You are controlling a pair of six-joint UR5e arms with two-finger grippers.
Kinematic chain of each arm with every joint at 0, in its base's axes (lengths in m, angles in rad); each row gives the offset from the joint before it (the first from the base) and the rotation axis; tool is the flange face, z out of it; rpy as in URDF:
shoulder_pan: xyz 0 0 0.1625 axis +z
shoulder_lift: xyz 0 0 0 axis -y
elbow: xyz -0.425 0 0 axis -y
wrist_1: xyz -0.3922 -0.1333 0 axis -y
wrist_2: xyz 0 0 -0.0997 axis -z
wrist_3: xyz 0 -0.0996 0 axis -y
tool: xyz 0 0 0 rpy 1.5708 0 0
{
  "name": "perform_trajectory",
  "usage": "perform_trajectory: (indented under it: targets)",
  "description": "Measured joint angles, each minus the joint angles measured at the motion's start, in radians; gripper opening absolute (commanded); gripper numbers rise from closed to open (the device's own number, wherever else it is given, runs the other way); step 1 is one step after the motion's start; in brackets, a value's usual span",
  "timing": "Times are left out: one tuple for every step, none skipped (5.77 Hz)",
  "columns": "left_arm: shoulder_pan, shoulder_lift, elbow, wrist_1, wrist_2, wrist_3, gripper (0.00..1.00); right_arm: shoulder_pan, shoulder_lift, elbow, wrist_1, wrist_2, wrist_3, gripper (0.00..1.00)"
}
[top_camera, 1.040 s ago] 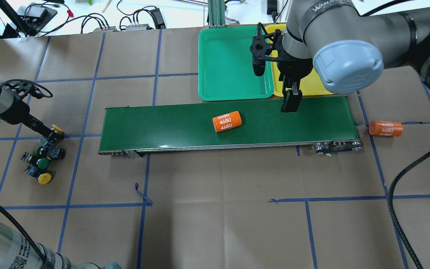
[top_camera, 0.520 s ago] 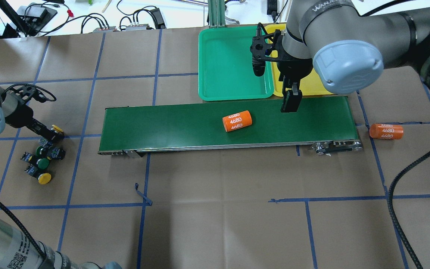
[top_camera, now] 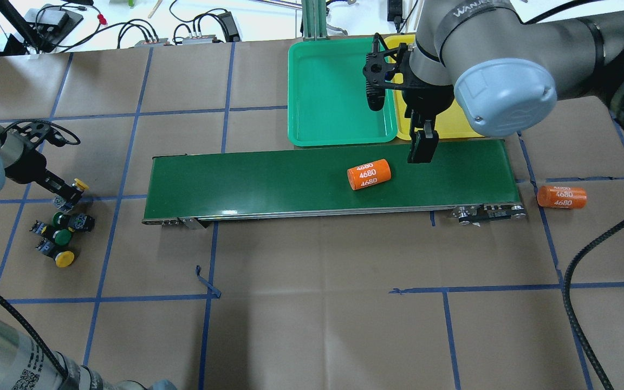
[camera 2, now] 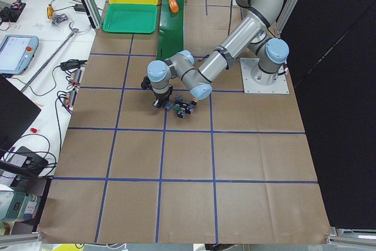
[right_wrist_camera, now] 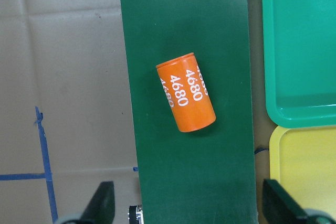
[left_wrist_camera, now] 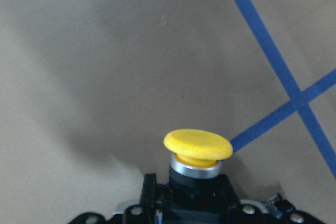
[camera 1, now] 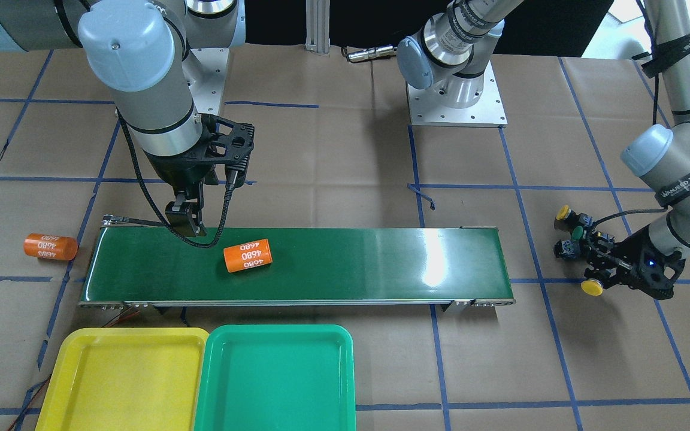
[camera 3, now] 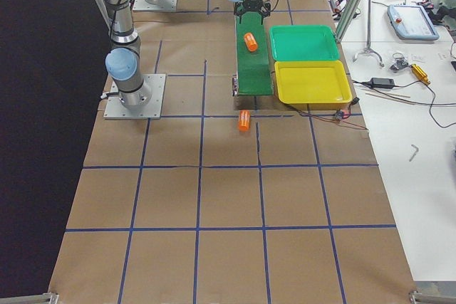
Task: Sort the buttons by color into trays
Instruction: 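Place the yellow-capped button on the conveyor and open the left gripper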
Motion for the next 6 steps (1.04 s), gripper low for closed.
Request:
perform_trajectory:
  targets:
    - [-0.067,0.043,0.001,-0.024,-0.012,0.038,0.09,0.0,0.0,0.014,-0.006,-0.001,0.0,1.0]
    - [-0.175,0.093,-0.003,-0.039,-0.019,0.077,0.09,-0.001,-0.004,0.035,-0.015,-0.001,0.001,1.0]
    - [-0.291,0.139,-0.008,-0.064,-0.017,0.09,0.09,-0.001,-0.011,0.045,-0.019,-0.001,0.001,1.0]
    - [-0.403,0.168,-0.015,-0.1,-0.005,0.094,0.09,-0.001,-0.015,0.046,-0.025,-0.001,0.002,1.0]
    - [-0.486,0.171,-0.021,-0.12,0.018,0.096,0.09,-0.001,-0.016,0.045,-0.038,-0.001,0.001,1.0]
    - [-0.542,0.158,-0.025,-0.127,0.044,0.097,0.15,-0.001,-0.016,0.042,-0.07,-0.002,-0.001,1.0]
